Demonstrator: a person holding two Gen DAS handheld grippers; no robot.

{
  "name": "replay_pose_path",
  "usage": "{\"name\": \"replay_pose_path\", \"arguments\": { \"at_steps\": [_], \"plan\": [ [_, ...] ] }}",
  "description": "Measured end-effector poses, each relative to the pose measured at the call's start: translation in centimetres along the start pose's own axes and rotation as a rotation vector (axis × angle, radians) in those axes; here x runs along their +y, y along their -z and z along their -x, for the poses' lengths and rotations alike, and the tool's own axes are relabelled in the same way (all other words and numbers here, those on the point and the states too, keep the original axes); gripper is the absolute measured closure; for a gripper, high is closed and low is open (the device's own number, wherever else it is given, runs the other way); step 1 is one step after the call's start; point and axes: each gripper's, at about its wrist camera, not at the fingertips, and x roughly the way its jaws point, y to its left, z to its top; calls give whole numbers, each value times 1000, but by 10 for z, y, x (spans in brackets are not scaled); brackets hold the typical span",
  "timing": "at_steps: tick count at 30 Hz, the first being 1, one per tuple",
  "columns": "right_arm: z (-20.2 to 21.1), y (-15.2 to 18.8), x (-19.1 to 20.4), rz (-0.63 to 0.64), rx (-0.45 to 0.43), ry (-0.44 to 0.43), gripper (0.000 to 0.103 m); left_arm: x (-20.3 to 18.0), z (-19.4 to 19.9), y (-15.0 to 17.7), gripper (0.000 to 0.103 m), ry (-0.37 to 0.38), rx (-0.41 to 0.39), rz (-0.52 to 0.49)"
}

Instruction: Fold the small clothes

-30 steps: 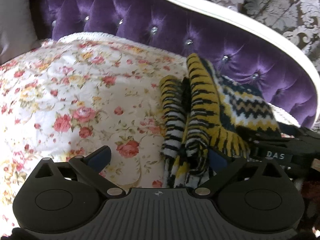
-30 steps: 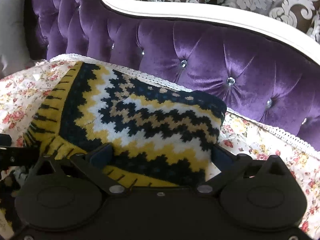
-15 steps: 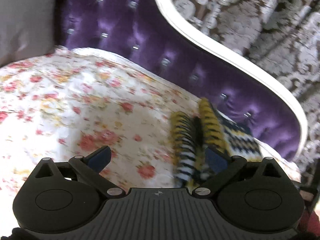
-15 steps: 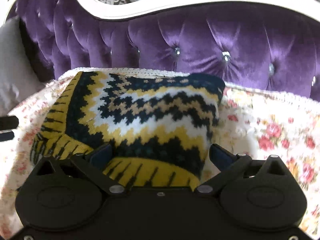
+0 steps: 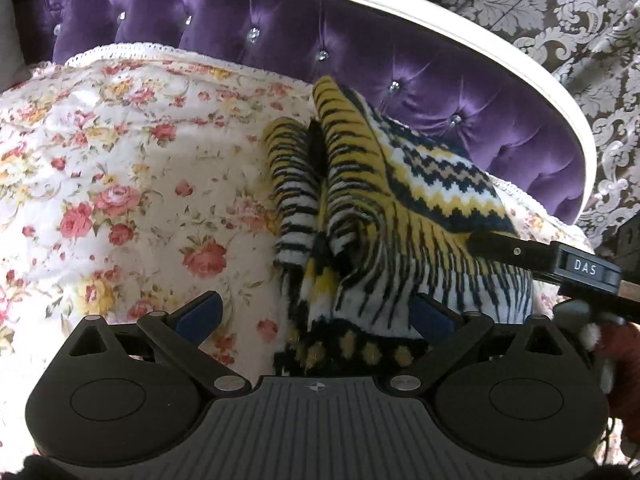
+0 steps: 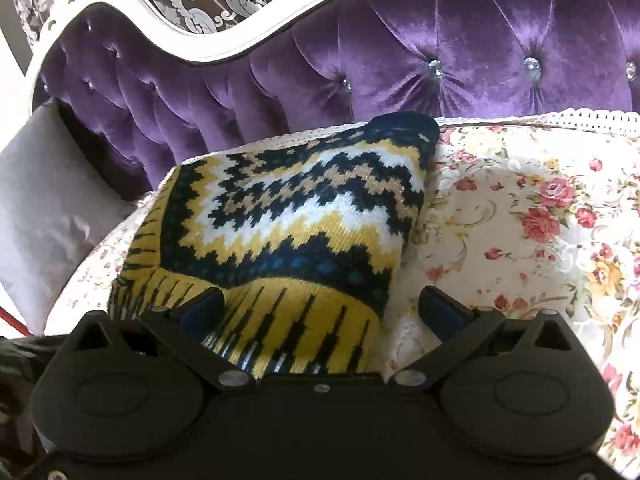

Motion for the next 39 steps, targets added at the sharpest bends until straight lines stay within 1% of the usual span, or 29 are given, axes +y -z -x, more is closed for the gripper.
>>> {"name": "replay_pose_path", "arguments": {
  "at_steps": [7,15,18,19,20,21,24,27,30,32,35,39],
  "plan": [
    [-8,-1,-2,-9,-33,-71,0,-7,-7,-2,1,15,-16,1],
    [-22,-9,-8,-68,-60,-143,0,-13,-14,-6,1,33,-38,26],
    [-22,-8,-13,-89,-68,-173,0,-14,-13,-7,1,36,-34,25],
    [-22,-8,-15,-92,-72,-181,0,-13,-12,-8,1,48,-31,28],
    [-21,-7,-16,-92,-75,-187,0,-9,-9,-9,1,69,-30,48],
    [-21,-6,-15,-89,-77,-189,0,-2,-6,-10,1,99,-31,91],
    [-20,-6,-15,-88,-82,-191,0,22,8,-12,1,160,-69,222],
    [-20,-6,-16,-87,-81,-192,0,40,26,-14,1,159,-124,275],
    [-20,-5,-16,-87,-83,-197,0,49,34,-14,1,164,-144,309],
    [-19,-4,-17,-85,-86,-204,0,49,33,-14,1,163,-129,311],
    [-18,-3,-18,-82,-91,-211,0,38,24,-13,1,168,-73,262],
    [-18,-3,-19,-79,-89,-216,0,21,6,-8,1,215,10,198]
  ]
}}
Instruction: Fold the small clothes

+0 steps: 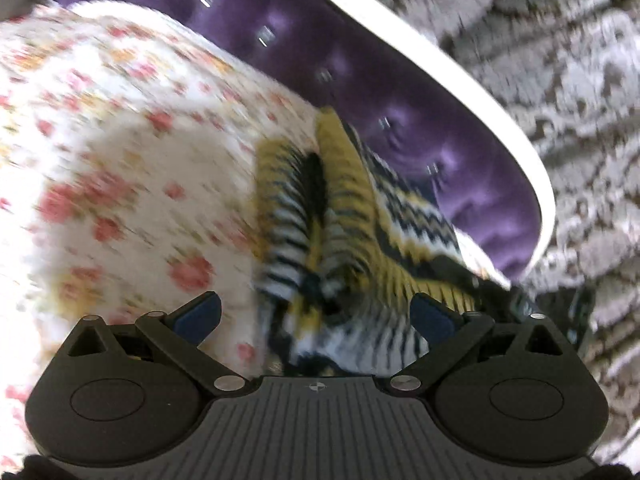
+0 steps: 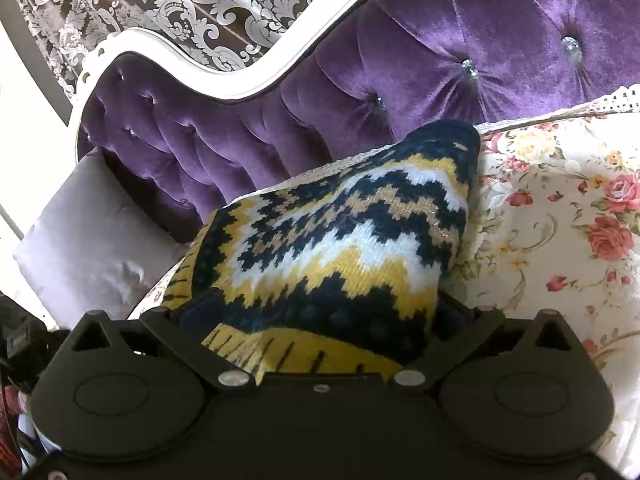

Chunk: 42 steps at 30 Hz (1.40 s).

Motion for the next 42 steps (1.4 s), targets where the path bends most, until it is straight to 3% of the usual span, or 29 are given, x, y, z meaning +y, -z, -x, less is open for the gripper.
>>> {"name": "replay_pose_path", "arguments": {
  "at_steps": [4,11,13,15,16,19,22,25,33,36,38,39,41,42],
  "plan": [
    [0,0,-1,5,1,-6,0,-14,-15,7,1,-16,-10,-63],
    [-2,-2,-2,16,5,-31,0,-27,-29,10,1,-25,-65,-79],
    [-3,-3,-2,23,20,-39,0,-28,-29,10,8,-42,-82,-55],
    [-2,-5,-1,25,29,-27,12,-30,-28,11,23,-60,-85,-50],
    [-2,-5,0,30,32,4,38,-31,-27,11,35,-60,-83,-62],
    [6,-3,5,44,20,29,48,-34,-23,14,48,-40,-80,-68],
    [17,-3,22,87,9,75,51,-47,-14,23,52,-4,-88,-86],
    [38,-4,37,82,0,92,52,-67,2,43,52,65,-94,-115],
    [111,19,50,113,35,165,52,-96,10,106,52,121,-26,-126],
    [125,30,46,119,66,189,51,-94,7,119,51,56,14,-110],
    [123,36,40,120,97,256,42,-84,5,128,52,-6,36,-102],
    [120,38,36,108,120,291,39,-78,8,132,51,13,15,-107],
    [120,44,26,71,140,348,26,-76,17,133,51,-18,18,-124],
    [123,45,24,59,133,350,26,-79,23,132,51,-49,14,-139]
  ]
}}
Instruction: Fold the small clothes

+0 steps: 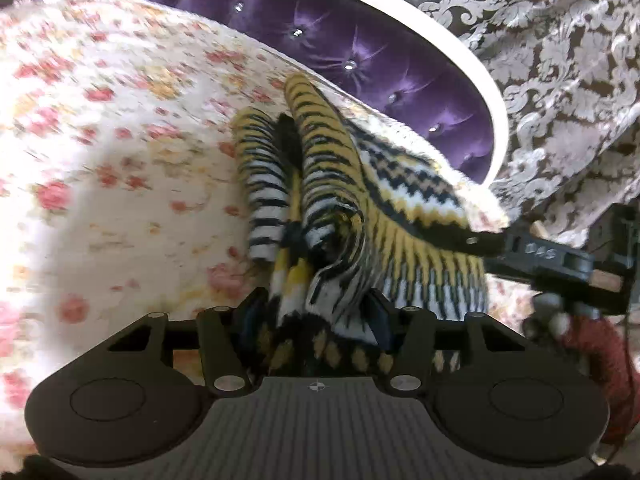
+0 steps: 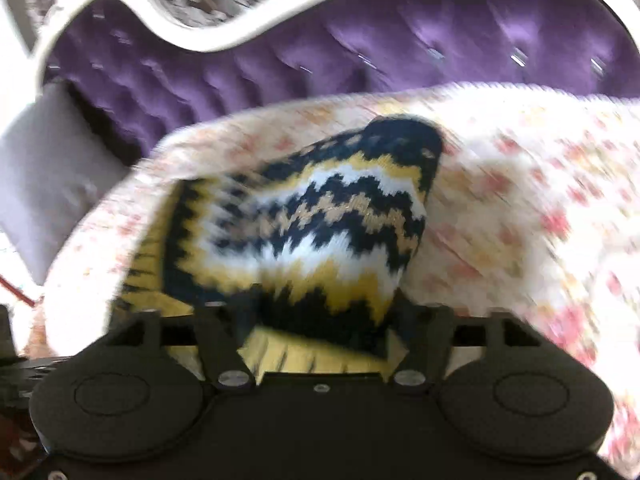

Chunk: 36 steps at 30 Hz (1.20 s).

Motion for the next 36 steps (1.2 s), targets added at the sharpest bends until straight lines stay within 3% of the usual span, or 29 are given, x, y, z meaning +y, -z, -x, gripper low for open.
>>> {"name": "replay_pose_path", "arguments": {
  "at_steps": [6,10,15,20,21,24,26,31,36],
  "plan": [
    [31,1,6,2,-140,3,11,-38,40,-24,47,-129,-148,-134],
    [42,-1,16,28,-223,40,4,-66,31,-47,43,-192,-179,-207],
    [35,0,21,51,-212,117,0,-83,-4,-59,42,-266,-159,-266],
    [21,6,26,80,-188,157,1,-67,-40,-60,40,-368,-89,-291],
    [17,8,27,84,-176,167,1,-59,-47,-57,33,-390,-67,-297],
    [1,16,32,106,-125,194,1,-35,-50,-50,19,-369,-65,-257],
    [-13,25,37,136,-74,192,1,-22,-47,-50,17,-340,-57,-219],
    [-16,37,35,79,-91,169,1,-7,-49,-48,5,-308,-63,-174],
    [-15,43,38,102,-113,189,1,-6,-52,-47,2,-308,-76,-172]
  ]
}}
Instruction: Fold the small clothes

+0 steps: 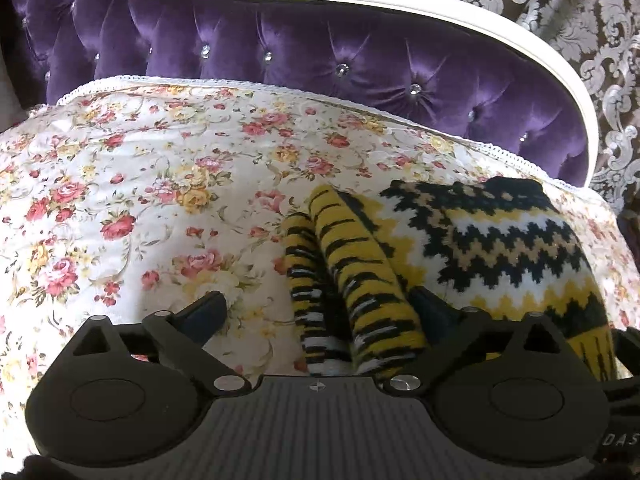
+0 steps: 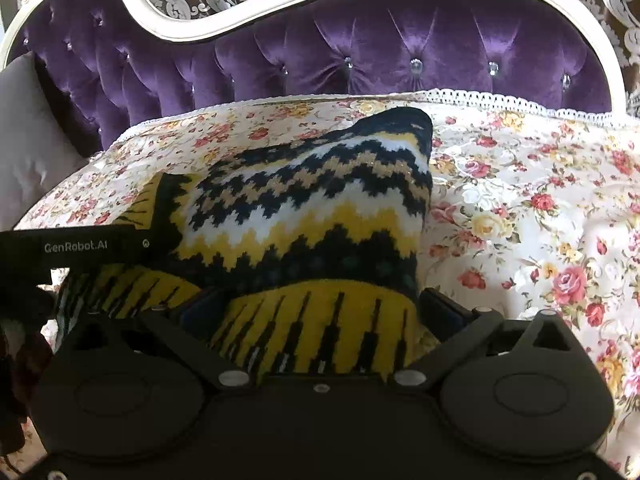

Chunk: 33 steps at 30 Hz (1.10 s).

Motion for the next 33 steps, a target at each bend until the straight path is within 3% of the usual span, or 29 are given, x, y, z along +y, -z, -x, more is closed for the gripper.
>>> {"name": "replay_pose_path", "arguments": {
  "at_steps": [8,16,23,28,33],
  "plan": [
    [-1,2,3,3,-30,9,1,3,-3,1,0,11,-8,11],
    [6,-5,-1,19,-2,-12,1,14,6,0,0,53,7,32],
    [41,3,-3,37,-1,-10,1,20,33,10,0,2,-21,8],
    [26,28,-4,45,108,1,0,15,35,13,0,-28,-25,-20],
    [43,31,-6,27,79,0,0,8,57,11,7,-72,-44,-36]
  ]
}}
